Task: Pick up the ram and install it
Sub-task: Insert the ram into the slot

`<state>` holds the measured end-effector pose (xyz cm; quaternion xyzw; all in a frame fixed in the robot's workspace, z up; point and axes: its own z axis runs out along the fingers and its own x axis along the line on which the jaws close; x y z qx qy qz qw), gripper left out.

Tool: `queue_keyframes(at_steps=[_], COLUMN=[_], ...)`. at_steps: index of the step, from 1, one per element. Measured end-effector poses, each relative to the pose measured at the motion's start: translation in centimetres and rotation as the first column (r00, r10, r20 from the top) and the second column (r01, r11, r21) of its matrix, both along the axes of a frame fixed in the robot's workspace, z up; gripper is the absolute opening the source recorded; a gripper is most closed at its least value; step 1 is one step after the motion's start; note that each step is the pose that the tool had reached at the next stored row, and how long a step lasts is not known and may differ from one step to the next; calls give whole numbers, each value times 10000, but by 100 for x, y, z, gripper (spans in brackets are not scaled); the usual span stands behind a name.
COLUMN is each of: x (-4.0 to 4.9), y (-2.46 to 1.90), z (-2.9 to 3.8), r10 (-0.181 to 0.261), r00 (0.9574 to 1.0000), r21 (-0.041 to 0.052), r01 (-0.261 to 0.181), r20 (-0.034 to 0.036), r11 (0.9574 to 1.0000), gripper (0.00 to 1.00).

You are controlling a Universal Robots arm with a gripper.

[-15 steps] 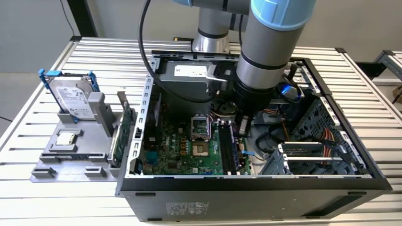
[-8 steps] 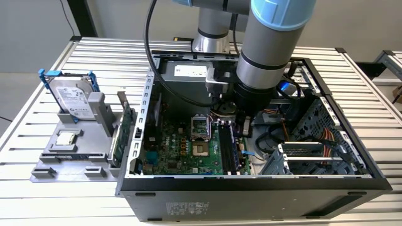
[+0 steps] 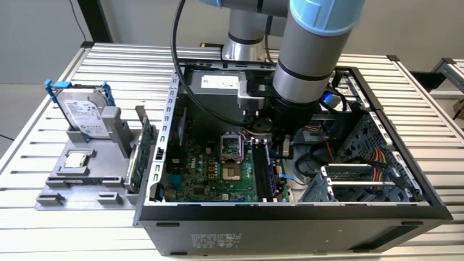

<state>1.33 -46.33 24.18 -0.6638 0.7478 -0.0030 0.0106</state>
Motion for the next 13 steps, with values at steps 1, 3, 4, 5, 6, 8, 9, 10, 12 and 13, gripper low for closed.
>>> queue_keyframes(at_steps=[1,3,4,5,6,8,9,10,12,13], x=[0,0,0,0,0,0,0,0,-1,0], y=[0,-6,-12,-19,-24,-28,-32,-38,-38,-38], z=[-1,-2,-2,-4,-9,-20,-25,-30,-32,-32], r10=[0,2,2,5,7,12,14,15,14,14], r00=[10000,10000,10000,10000,10000,10000,10000,10000,10000,10000], r21=[1,1,1,0,1,1,1,-1,-10,-9], r01=[0,-2,-2,-5,-7,-12,-14,-15,-14,-14], r20=[0,0,0,0,0,0,0,0,-5,-5], r11=[10000,10000,10000,10000,10000,10000,10000,10000,10000,10000], gripper=[0,0,0,0,0,0,0,0,0,0])
